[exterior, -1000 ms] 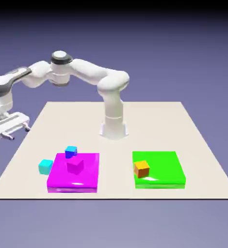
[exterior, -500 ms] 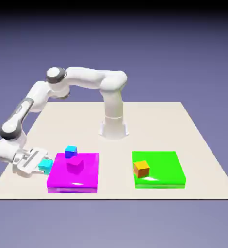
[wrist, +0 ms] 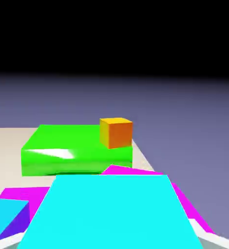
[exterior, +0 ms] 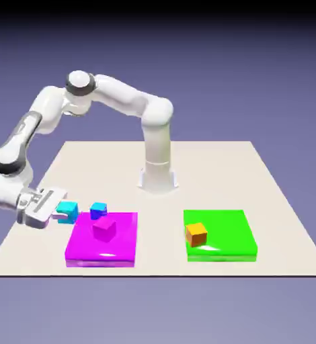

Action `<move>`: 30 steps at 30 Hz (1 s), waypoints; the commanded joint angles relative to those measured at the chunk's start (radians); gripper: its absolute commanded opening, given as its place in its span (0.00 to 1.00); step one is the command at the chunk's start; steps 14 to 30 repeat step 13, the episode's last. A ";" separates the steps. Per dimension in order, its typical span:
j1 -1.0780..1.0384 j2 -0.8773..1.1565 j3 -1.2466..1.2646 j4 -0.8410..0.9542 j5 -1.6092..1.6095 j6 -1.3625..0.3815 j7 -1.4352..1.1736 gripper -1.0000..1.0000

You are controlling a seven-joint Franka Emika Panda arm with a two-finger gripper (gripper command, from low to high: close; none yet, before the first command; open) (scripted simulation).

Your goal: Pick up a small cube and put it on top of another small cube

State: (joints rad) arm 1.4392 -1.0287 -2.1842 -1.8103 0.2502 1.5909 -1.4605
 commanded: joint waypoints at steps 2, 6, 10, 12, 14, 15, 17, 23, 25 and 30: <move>0.029 0.073 -0.014 -0.055 0.067 0.023 -0.019 0.00; 0.059 0.146 -0.028 -0.111 0.133 0.044 -0.039 0.00; 0.090 0.133 -0.028 -0.225 0.149 0.180 -0.079 0.00; 0.090 0.133 -0.028 -0.225 0.149 0.180 -0.079 1.00; 0.080 0.137 -0.028 -0.188 0.144 0.137 -0.066 1.00; 0.080 0.137 -0.028 -0.188 0.144 0.137 -0.066 1.00; 0.080 0.137 -0.028 -0.188 0.144 0.137 -0.066 1.00; 0.080 0.137 -0.028 -0.188 0.144 0.137 -0.066 1.00; 0.080 0.137 -0.028 -0.188 0.144 0.137 -0.066 1.00; 0.080 0.137 -0.028 -0.188 0.144 0.137 -0.066 1.00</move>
